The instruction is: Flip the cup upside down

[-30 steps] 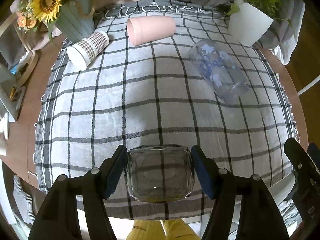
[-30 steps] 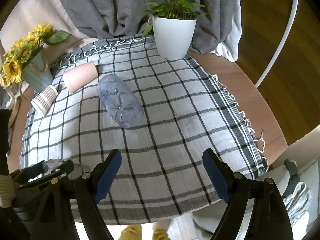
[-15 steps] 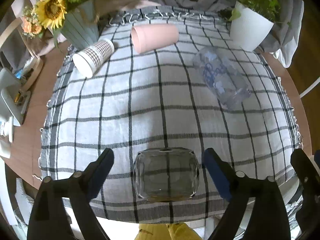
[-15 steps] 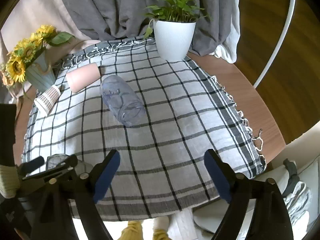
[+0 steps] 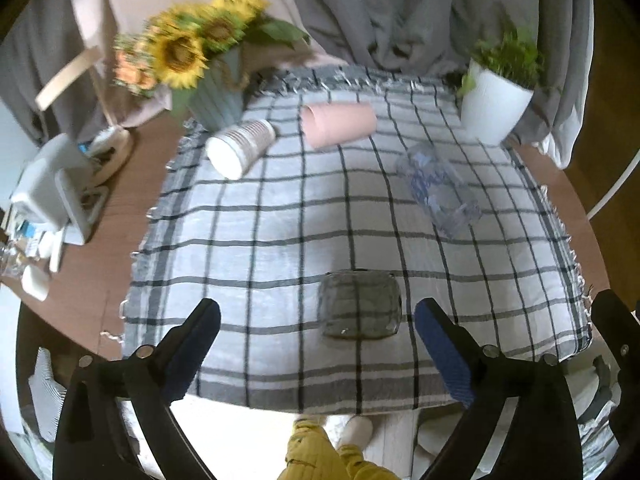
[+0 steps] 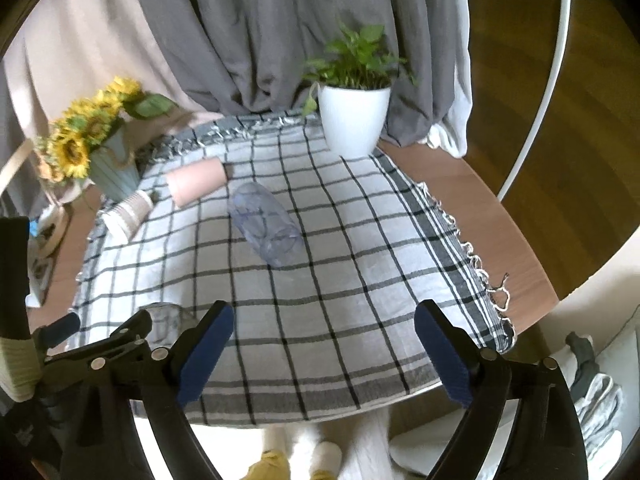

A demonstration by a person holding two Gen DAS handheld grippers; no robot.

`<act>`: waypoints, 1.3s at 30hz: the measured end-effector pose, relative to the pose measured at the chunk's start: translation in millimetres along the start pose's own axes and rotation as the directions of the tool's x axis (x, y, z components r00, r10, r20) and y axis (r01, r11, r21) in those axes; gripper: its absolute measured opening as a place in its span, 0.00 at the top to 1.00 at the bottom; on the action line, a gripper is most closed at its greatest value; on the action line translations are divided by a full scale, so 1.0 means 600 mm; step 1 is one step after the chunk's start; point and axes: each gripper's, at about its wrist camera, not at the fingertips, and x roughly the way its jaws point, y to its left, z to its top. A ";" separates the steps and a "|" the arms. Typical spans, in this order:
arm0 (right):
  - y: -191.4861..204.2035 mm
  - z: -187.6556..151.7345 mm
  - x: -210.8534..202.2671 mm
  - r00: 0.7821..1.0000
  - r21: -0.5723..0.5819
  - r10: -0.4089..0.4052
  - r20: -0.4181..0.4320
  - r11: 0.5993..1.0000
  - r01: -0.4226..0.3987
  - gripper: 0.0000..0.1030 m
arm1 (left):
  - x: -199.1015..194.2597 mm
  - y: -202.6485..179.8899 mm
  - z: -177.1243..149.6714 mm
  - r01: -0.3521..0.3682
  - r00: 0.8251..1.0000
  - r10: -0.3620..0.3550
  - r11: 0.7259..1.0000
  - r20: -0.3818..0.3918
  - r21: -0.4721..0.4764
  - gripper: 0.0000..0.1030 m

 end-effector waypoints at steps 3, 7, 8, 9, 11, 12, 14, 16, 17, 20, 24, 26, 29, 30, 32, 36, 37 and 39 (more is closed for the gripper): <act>0.005 -0.006 -0.034 0.999 -0.018 0.034 0.040 0.999 -0.033 0.11 | -0.039 0.018 -0.013 -0.014 0.999 0.015 1.000 0.046 -0.023 0.01; 0.014 -0.014 -0.076 0.993 -0.037 0.078 0.089 0.997 -0.074 0.10 | -0.088 0.039 -0.029 -0.047 0.993 0.052 0.998 0.107 -0.049 0.01; 0.015 -0.017 -0.087 0.991 -0.040 0.091 0.099 0.995 -0.088 0.10 | -0.100 0.043 -0.032 -0.056 0.990 0.062 0.997 0.123 -0.051 0.01; 0.016 -0.020 -0.095 0.989 -0.042 0.103 0.106 0.994 -0.099 0.10 | -0.113 0.046 -0.036 -0.068 0.988 0.075 0.996 0.138 -0.054 0.01; 0.020 -0.025 -0.113 0.984 -0.047 0.127 0.125 0.991 -0.122 0.10 | -0.134 0.054 -0.043 -0.079 0.982 0.088 0.995 0.165 -0.059 0.01; 0.021 -0.027 -0.119 0.982 -0.048 0.134 0.132 0.991 -0.128 0.09 | -0.145 0.057 -0.048 -0.085 0.979 0.095 0.994 0.178 -0.062 0.01; 0.025 -0.031 -0.134 0.977 -0.060 0.152 0.149 0.988 -0.145 0.09 | -0.164 0.063 -0.056 -0.092 0.973 0.106 0.993 0.204 -0.078 0.01; 0.030 -0.035 -0.150 0.972 -0.073 0.167 0.168 0.985 -0.156 0.09 | -0.177 0.067 -0.061 -0.100 0.970 0.115 0.992 0.215 -0.079 0.01; 0.032 -0.038 -0.157 0.969 -0.079 0.175 0.175 0.983 -0.164 0.09 | -0.182 0.070 -0.063 -0.100 0.969 0.116 0.992 0.219 -0.081 0.01; 0.037 -0.041 -0.169 0.962 -0.089 0.192 0.193 0.980 -0.178 0.08 | -0.194 0.075 -0.069 -0.097 0.967 0.115 0.991 0.229 -0.090 0.01; 0.040 -0.045 -0.177 0.958 -0.099 0.205 0.202 0.977 -0.188 0.08 | -0.203 0.078 -0.074 -0.101 0.962 0.122 0.990 0.244 -0.095 0.01; 0.042 -0.048 -0.181 0.956 -0.102 0.206 0.208 0.977 -0.188 0.08 | -0.204 0.079 -0.074 -0.107 0.961 0.128 0.989 0.245 -0.098 0.01; 0.043 -0.049 -0.181 0.956 -0.103 0.207 0.209 0.977 -0.189 0.08 | -0.205 0.080 -0.076 -0.112 0.959 0.134 0.989 0.249 -0.102 0.01; 0.044 -0.050 -0.181 0.957 -0.104 0.205 0.207 0.977 -0.187 0.08 | -0.205 0.081 -0.076 -0.111 0.960 0.134 0.988 0.248 -0.103 0.01; 0.045 -0.050 -0.182 0.957 -0.104 0.207 0.203 0.977 -0.189 0.08 | -0.204 0.082 -0.078 -0.107 0.961 0.131 0.988 0.245 -0.107 0.01; 0.046 -0.050 -0.182 0.957 -0.108 0.207 0.203 0.976 -0.188 0.08 | -0.204 0.085 -0.080 -0.113 0.960 0.138 0.987 0.245 -0.113 0.01; 0.046 -0.050 -0.182 0.957 -0.109 0.210 0.202 0.976 -0.191 0.08 | -0.204 0.085 -0.081 -0.113 0.960 0.138 0.987 0.245 -0.115 0.01; 0.046 -0.051 -0.181 0.957 -0.110 0.212 0.197 0.975 -0.193 0.08 | -0.205 0.087 -0.082 -0.113 0.959 0.140 0.986 0.245 -0.120 0.01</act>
